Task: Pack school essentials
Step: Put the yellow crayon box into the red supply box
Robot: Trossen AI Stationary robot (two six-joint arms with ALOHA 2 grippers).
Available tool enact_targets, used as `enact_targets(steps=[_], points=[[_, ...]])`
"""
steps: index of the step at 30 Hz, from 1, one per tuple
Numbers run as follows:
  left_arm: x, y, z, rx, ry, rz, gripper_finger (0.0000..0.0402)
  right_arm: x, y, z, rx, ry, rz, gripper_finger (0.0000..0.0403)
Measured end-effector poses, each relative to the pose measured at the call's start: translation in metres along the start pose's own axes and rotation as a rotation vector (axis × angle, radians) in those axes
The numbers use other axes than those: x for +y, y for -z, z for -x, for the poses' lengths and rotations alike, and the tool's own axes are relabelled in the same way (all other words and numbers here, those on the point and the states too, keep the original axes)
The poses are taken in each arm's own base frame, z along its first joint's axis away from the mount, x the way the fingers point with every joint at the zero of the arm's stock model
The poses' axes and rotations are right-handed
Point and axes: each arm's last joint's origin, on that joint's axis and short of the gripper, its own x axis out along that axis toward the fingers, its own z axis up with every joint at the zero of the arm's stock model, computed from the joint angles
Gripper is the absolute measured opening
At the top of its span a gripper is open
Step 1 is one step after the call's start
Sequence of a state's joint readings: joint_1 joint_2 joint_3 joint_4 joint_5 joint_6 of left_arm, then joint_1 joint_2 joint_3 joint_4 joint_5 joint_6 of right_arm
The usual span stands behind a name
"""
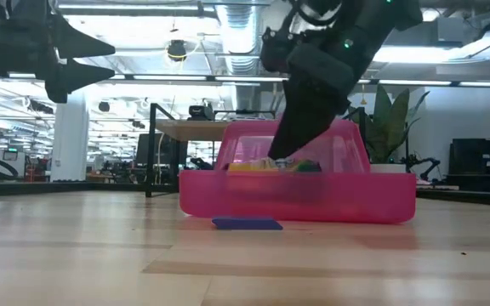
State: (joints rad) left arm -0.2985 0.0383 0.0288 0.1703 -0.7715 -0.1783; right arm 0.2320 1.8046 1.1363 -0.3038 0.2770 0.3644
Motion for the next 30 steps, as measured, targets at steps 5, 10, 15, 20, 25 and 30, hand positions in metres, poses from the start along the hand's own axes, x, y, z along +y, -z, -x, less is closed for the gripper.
enact_targets(steps=[5,10,15,20,25,30], points=[[0.000,0.000,0.000,0.000,0.000,0.000,0.0263,-0.001,0.000,-0.004,0.005,-0.010,-0.001,0.0287],[0.000,0.000,0.000,0.000,0.000,0.000,0.0263,0.002,-0.011,0.011,-0.059,-0.037,0.033,0.0295],[0.000,0.000,0.000,-0.001,-0.003,0.001,0.0263,0.004,-0.010,0.027,-0.224,0.193,0.045,0.0287],[0.000,0.001,0.000,0.003,-0.009,-0.007,0.0263,0.000,0.014,0.022,-0.308,0.373,-0.030,0.0240],[0.001,0.000,0.000,-0.006,-0.031,-0.008,0.0263,-0.003,0.037,-0.001,-0.307,0.376,-0.050,0.0155],[0.001,0.000,0.000,-0.006,-0.028,-0.007,0.0263,0.001,0.043,-0.015,-0.281,0.314,-0.025,0.0087]])
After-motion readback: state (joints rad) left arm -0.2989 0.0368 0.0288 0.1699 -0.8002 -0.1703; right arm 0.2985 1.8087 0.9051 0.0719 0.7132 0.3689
